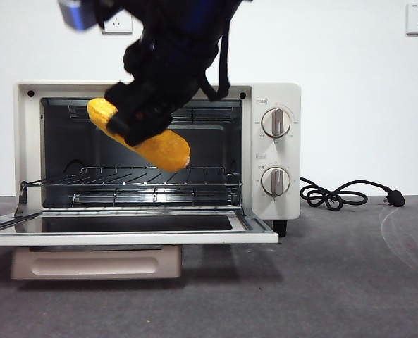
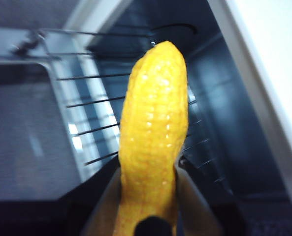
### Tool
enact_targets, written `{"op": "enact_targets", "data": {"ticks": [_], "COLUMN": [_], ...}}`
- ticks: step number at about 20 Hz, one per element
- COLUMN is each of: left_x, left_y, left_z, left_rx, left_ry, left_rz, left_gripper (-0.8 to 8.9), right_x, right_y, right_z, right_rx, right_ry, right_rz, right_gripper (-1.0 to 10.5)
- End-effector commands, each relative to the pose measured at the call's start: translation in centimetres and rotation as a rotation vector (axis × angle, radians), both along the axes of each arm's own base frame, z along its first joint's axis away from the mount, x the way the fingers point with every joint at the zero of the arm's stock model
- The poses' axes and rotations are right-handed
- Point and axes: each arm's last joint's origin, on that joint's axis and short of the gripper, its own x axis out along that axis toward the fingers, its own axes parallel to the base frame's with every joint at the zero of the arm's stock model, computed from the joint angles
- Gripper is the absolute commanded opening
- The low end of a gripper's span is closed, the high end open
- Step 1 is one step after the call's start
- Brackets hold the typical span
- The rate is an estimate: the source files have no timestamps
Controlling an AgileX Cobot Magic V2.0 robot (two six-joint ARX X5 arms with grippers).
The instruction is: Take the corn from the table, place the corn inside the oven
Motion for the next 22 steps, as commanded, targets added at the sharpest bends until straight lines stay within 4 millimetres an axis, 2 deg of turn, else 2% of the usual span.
{"op": "enact_targets", "data": {"ticks": [1, 7, 11, 12, 14, 15, 17, 22], "left_x": [0.0, 0.0, 0.0, 0.0, 0.0, 0.0, 0.0, 0.0], "left_y": [0.0, 0.0, 0.0, 0.0, 0.0, 0.0, 0.0, 0.0], "left_z": [-0.1, -0.1, -0.1, -0.1, -0.1, -0.1, -0.1, -0.1], "left_rx": [-0.007, -0.007, -0.007, -0.006, -0.007, -0.007, -0.006, -0.007], "left_ry": [0.003, 0.003, 0.003, 0.003, 0.004, 0.004, 0.003, 0.003], "left_rz": [0.006, 0.006, 0.006, 0.005, 0.006, 0.006, 0.005, 0.005], "left_gripper": [-0.06, -0.06, -0.06, -0.06, -0.06, -0.06, -0.06, -0.06], "right_x": [0.3, 1.4, 1.8, 1.8, 1.8, 1.8, 1.9, 1.6], "right_y": [0.6, 1.6, 2.2, 2.3, 2.3, 2.3, 2.3, 2.4], "right_z": [-0.9, -2.9, -4.1, -4.1, -4.1, -4.0, -4.0, -3.7], "right_rx": [-0.123, -0.247, -0.288, -0.288, -0.264, -0.257, -0.249, -0.223], "right_ry": [-0.094, -0.232, -0.245, -0.244, -0.235, -0.232, -0.23, -0.226], "right_rz": [0.061, 0.044, 0.059, 0.059, 0.048, 0.043, 0.017, 0.002], "right_gripper": [-0.1, -0.1, 0.1, 0.4, 2.1, 2.5, 2.9, 2.9]}}
